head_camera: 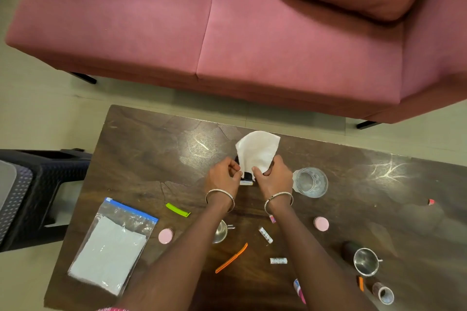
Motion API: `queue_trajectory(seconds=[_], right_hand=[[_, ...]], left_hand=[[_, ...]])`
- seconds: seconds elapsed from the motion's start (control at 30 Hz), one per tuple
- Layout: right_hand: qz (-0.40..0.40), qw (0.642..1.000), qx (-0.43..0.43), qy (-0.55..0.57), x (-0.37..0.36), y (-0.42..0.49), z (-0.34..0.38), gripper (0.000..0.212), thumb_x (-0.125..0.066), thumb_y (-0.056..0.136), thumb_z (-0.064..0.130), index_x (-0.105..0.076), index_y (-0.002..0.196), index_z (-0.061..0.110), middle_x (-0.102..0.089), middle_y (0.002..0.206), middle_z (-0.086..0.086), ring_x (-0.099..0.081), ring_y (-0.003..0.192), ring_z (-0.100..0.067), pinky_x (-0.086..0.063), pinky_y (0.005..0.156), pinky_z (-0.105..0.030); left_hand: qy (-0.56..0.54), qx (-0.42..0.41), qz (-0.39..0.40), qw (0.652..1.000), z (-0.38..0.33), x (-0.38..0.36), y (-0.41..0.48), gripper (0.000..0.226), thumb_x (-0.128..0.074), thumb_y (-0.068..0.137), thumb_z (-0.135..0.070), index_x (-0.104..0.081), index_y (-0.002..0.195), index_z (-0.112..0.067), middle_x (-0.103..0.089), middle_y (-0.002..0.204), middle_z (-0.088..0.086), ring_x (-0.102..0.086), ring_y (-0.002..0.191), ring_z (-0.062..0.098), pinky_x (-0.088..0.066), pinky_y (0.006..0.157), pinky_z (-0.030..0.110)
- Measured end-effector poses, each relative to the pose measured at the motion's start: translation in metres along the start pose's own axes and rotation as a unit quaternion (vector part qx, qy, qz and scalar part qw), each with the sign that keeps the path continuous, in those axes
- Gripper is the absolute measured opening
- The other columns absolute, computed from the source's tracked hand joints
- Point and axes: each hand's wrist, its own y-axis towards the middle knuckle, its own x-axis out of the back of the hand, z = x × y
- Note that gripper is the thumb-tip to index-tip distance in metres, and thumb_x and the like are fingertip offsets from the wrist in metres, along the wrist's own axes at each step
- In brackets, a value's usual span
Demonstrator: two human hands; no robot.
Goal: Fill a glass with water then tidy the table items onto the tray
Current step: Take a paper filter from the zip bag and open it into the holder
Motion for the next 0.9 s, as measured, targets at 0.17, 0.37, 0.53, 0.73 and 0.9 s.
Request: queue_trajectory(seconds=[0.17,0.37,0.53,0.73,0.9], right_hand=[[-0.010,1.000,-0.007,-0.011,-0.007,-0.008,-0.002,0.015,-0.066,0.082,0.025,-0.063,0.094,0.018,-0.070,0.081,-0.002,-0.067,0.077,-0.024,-0.054,0.068,-0.034],[-0.031,0.998,0.004,-0.056,-0.012,-0.001,-0.004,0.015,-0.065,0.087,0.026,-0.062,0.096,0.015,-0.065,0.086,-0.005,-0.063,0.085,-0.026,-0.048,0.070,-0.035],[-0.036,0.997,0.014,-0.066,-0.017,-0.002,-0.005,0.024,-0.065,0.087,0.027,-0.058,0.106,0.015,-0.068,0.095,-0.005,-0.066,0.089,-0.029,-0.048,0.068,-0.033],[-0.082,0.996,0.008,-0.011,-0.014,-0.006,0.001,0.042,-0.071,0.080,0.037,-0.045,0.107,0.020,-0.064,0.096,-0.001,-0.064,0.080,-0.024,-0.052,0.063,-0.035],[-0.090,0.995,0.019,-0.023,-0.009,0.004,0.001,0.017,-0.069,0.085,0.026,-0.060,0.085,0.012,-0.056,0.088,-0.004,-0.058,0.075,-0.023,-0.037,0.062,-0.028]], left_hand=[[-0.016,-0.005,0.029,0.999,0.002,-0.001,0.005,0.018,-0.076,0.070,-0.017,-0.060,0.070,-0.023,-0.063,0.069,-0.003,-0.059,0.066,0.014,-0.052,0.066,0.032],[-0.049,0.006,-0.002,0.999,-0.005,0.007,0.023,0.057,-0.081,0.062,-0.039,-0.049,0.106,-0.024,-0.053,0.099,-0.009,-0.053,0.089,0.015,-0.048,0.075,0.032],[-0.046,0.027,0.025,0.998,-0.015,0.011,0.040,0.032,-0.079,0.068,-0.032,-0.064,0.096,-0.027,-0.068,0.092,-0.006,-0.063,0.080,0.017,-0.052,0.070,0.030],[0.040,-0.018,0.020,0.999,-0.010,0.007,0.034,0.013,-0.071,0.073,-0.023,-0.063,0.083,-0.024,-0.066,0.076,-0.003,-0.059,0.068,0.021,-0.042,0.060,0.025],[0.069,-0.081,-0.017,0.994,-0.003,0.002,0.032,0.008,-0.064,0.076,-0.016,-0.060,0.081,-0.020,-0.062,0.078,-0.004,-0.052,0.069,0.017,-0.036,0.059,0.025]])
